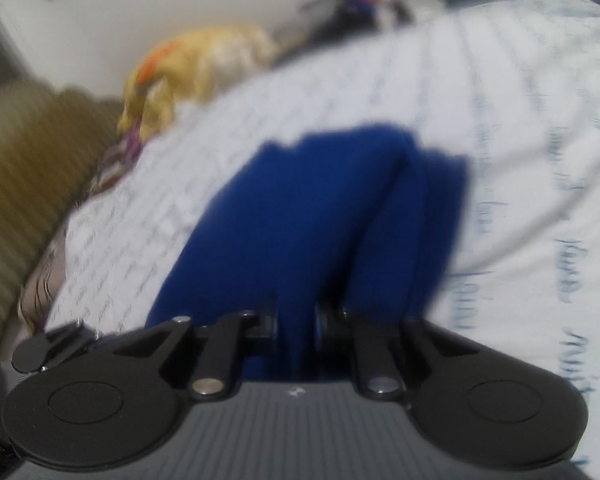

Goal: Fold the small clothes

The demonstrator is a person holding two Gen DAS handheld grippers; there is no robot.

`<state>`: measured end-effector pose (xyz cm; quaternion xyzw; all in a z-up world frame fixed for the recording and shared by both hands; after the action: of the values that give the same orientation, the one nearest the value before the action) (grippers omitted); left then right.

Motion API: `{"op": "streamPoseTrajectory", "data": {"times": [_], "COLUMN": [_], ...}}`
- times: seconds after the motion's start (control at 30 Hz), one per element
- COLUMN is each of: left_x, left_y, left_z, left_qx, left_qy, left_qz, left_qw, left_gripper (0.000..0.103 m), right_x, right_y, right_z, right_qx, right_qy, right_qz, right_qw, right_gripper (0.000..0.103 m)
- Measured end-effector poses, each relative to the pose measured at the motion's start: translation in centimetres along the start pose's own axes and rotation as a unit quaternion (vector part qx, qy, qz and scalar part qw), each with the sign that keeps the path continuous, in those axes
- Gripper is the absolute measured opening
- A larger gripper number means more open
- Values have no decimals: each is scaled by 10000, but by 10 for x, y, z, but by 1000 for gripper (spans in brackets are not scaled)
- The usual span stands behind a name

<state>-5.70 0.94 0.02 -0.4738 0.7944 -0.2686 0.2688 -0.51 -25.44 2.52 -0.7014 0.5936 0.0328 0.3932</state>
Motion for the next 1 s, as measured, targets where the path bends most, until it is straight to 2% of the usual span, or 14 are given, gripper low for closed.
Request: {"op": "streamPoseTrajectory", "data": {"times": [0.1,0.17,0.27,0.33,0.43,0.47,0.5,0.53,0.57,0.6,0.7,0.8,0.93,1.0], "left_x": [-8,-16,-28,-32,-30,-29,-27,-24,-21,-20,-23,-26,-19,-17], "left_y": [-3,-5,-11,-14,-16,-16,-16,-13,-10,-10,-8,-7,-10,-10], "left_z": [-1,-5,-10,-8,4,8,13,16,16,17,17,18,19,18], "left_qx": [-87,-98,22,122,90,45,2,29,143,129,147,166,111,98], "left_qy": [422,967,1605,1604,1458,1478,1479,1418,1286,1253,1380,1488,1360,1316], "left_qz": [-330,-693,-1162,-1319,-1406,-1452,-1473,-1446,-1357,-1313,-1352,-1431,-1231,-1189], "left_qw": [9985,9929,9802,9781,9792,9783,9780,9793,9823,9833,9811,9783,9830,9841], "left_gripper": [55,55,65,69,72,74,75,78,84,84,89,92,95,96], "right_x": [0,-3,7,14,29,30,31,31,30,27,29,35,32,30], "right_y": [3,-7,-37,-64,-97,-105,-110,-113,-114,-113,-106,-107,-116,-116], "right_z": [-2,-12,-36,-31,2,16,30,41,50,55,38,34,49,54], "right_qx": [-104,-177,660,753,242,37,-110,-190,-221,-263,-70,-96,-209,-210], "right_qy": [-434,-709,-953,-777,-780,-596,-364,-196,-26,98,-70,-28,-79,-181], "right_qz": [160,248,446,612,950,1005,997,930,757,573,463,577,596,568], "right_qw": [9989,9970,9923,9922,9921,9931,9943,9953,9969,9980,9989,9983,9980,9980], "right_gripper": [18,37,55,55,54,54,54,47,16,13,13,21,23,11]}}
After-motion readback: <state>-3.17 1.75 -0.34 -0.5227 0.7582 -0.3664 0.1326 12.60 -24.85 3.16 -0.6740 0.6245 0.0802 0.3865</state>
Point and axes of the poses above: each gripper's, at about its wrist camera, not at the fingertips, and z roughly the way its jaws point, x to its right, y to its underside, the point moved 2 cm from there along z, roughly the way its jaws point, and after that the axes turned 9 degrees about -x, right-handed, at the moved point
